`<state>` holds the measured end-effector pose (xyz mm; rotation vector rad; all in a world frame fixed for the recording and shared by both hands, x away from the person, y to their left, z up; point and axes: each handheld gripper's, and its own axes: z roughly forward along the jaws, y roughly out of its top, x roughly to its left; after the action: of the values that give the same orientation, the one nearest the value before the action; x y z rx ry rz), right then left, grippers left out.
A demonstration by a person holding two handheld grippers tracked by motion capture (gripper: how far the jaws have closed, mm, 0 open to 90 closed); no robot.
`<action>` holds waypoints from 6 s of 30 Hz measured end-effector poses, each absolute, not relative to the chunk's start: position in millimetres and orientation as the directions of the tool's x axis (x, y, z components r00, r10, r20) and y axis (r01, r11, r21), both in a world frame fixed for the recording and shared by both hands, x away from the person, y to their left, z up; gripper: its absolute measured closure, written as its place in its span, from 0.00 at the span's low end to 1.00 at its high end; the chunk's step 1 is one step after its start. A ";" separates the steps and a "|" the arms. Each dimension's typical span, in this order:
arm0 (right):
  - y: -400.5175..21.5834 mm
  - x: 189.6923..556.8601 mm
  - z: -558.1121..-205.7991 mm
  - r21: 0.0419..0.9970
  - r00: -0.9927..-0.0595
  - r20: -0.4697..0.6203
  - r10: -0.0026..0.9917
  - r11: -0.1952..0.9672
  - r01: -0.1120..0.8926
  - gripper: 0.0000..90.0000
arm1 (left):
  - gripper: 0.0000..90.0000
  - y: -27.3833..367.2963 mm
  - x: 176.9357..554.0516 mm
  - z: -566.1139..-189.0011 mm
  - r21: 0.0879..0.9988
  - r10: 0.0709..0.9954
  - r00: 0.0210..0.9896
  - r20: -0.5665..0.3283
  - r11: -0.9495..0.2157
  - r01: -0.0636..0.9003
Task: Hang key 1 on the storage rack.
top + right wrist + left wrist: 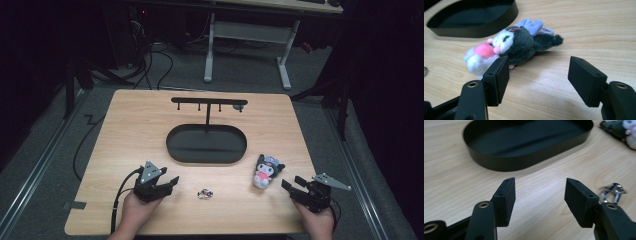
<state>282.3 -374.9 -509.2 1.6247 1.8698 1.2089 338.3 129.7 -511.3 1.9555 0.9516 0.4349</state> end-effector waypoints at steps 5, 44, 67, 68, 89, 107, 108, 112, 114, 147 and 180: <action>-368.5 285.0 -510.4 0.798 -0.275 0.204 0.940 0.004 0.603 0.37 | 0.47 133.2 339.9 -510.2 0.843 0.768 0.638 -0.054 -0.307 0.441; -273.9 291.1 -495.6 0.827 -0.575 0.043 0.817 0.293 0.479 1.00 | 0.44 152.7 324.9 -511.9 0.833 0.766 0.643 -0.018 -0.345 0.433; -276.7 305.6 -518.4 0.738 -0.552 0.009 0.834 0.367 0.566 0.98 | 0.43 158.8 321.7 -511.2 0.846 0.766 0.643 -0.023 -0.327 0.420; -282.2 303.8 -518.5 0.737 -0.546 0.008 0.837 0.364 0.569 0.97 | 0.43 157.6 322.1 -511.6 0.847 0.766 0.642 -0.025 -0.326 0.421; -332.5 292.6 -517.3 0.740 -0.404 0.019 0.914 0.259 0.621 0.93 | 0.43 160.9 321.3 -508.1 0.853 0.761 0.649 -0.022 -0.325 0.409; -311.0 289.5 -514.5 0.729 -0.450 0.020 0.893 0.295 0.618 0.78 | 0.38 154.1 324.8 -512.0 0.832 0.729 0.684 -0.010 -0.374 0.411; -310.7 289.7 -513.4 0.728 -0.455 0.014 0.890 0.303 0.615 0.75 | 0.38 152.7 324.3 -512.6 0.832 0.727 0.686 -0.002 -0.379 0.404; -307.6 291.4 -510.9 0.698 -0.472 0.010 0.882 0.332 0.635 0.71 | 0.38 150.8 324.8 -512.8 0.832 0.725 0.688 0.015 -0.391 0.394; -304.8 291.9 -511.9 0.679 -0.482 0.004 0.876 0.351 0.645 0.71 | 0.38 150.6 326.1 -514.0 0.830 0.725 0.689 0.011 -0.391 0.399; -272.2 323.5 -470.9 0.411 -0.546 0.050 0.836 0.481 0.774 0.49 | 0.38 144.9 327.8 -514.8 0.816 0.683 0.730 0.035 -0.441 0.374; -285.7 340.6 -436.2 0.294 -0.542 0.032 0.840 0.511 0.808 0.37 | 0.37 140.7 327.5 -516.0 0.817 0.667 0.745 0.027 -0.444 0.367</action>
<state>340.6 -285.7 -436.2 1.4398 2.6296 0.4184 327.5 140.7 -516.0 2.0777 0.7778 0.4395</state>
